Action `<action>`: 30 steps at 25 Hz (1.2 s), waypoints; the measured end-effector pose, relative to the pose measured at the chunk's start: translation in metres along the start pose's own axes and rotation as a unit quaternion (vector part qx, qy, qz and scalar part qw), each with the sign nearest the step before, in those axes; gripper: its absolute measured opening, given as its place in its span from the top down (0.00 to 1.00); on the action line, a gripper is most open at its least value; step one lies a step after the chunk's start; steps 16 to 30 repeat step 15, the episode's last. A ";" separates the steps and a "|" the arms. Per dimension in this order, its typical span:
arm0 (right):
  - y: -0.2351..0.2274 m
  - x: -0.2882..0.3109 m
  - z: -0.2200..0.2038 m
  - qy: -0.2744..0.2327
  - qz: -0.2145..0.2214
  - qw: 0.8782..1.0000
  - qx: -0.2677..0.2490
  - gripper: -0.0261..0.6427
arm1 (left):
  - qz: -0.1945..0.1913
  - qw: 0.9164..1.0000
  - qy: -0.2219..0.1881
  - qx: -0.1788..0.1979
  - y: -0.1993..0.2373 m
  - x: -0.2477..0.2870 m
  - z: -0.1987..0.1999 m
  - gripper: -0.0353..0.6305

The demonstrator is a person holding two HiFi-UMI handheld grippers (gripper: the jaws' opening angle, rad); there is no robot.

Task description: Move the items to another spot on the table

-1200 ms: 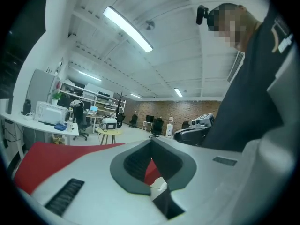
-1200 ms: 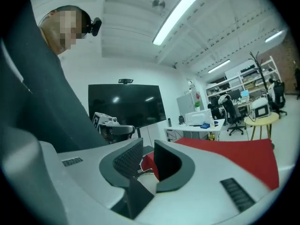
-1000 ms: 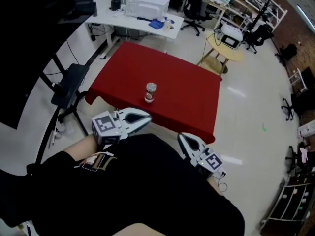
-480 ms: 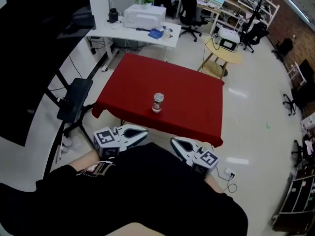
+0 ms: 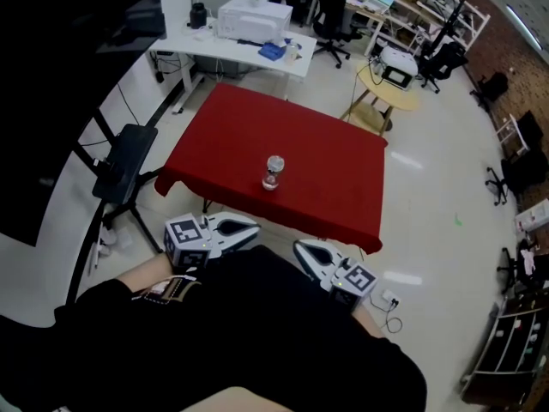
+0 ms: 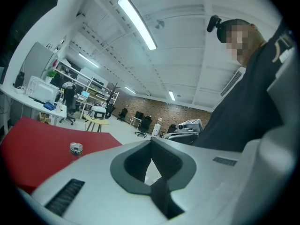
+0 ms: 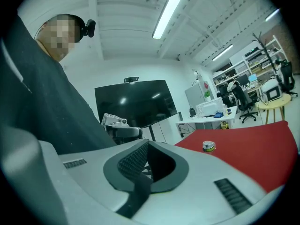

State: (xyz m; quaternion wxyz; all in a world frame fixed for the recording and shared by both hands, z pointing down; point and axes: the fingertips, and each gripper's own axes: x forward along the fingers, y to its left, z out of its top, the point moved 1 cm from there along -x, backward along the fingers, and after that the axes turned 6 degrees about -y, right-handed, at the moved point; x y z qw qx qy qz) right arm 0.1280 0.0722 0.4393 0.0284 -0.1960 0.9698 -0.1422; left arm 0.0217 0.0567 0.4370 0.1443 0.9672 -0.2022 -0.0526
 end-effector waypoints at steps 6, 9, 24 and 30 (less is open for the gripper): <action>0.000 -0.005 -0.001 0.005 0.001 1.000 0.000 0.96 | -0.003 1.000 0.001 0.001 -0.003 0.003 -0.001 0.95; 0.001 -0.004 0.001 0.002 0.004 1.000 -0.003 0.96 | -0.003 1.000 0.000 0.001 -0.002 0.002 0.001 0.95; 0.002 0.000 0.005 0.003 0.006 1.000 -0.003 0.96 | -0.002 1.000 0.000 0.006 0.000 0.000 0.005 0.95; 0.002 0.000 0.005 0.003 0.006 1.000 -0.003 0.96 | -0.002 1.000 0.000 0.006 0.000 0.000 0.005 0.95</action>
